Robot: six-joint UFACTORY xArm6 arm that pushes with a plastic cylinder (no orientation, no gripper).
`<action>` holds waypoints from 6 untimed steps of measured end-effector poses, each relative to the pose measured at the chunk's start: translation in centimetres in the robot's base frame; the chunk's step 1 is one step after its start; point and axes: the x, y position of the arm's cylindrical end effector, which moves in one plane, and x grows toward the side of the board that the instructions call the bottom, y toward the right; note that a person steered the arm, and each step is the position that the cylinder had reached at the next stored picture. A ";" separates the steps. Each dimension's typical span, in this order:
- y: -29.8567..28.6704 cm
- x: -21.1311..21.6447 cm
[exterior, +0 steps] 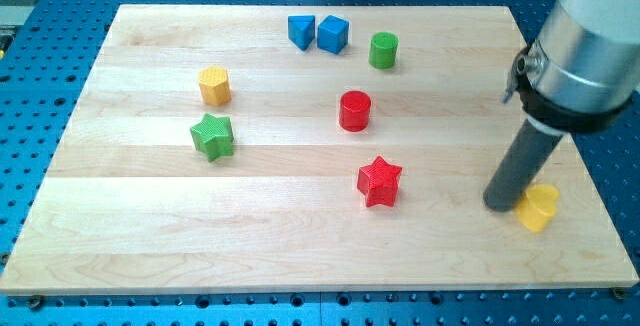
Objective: Place your arm at the top right of the red circle
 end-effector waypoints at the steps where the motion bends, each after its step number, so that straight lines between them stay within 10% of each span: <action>1: 3.1 -0.3; 3: 3.2 -0.6; 6: -12.3 -17.5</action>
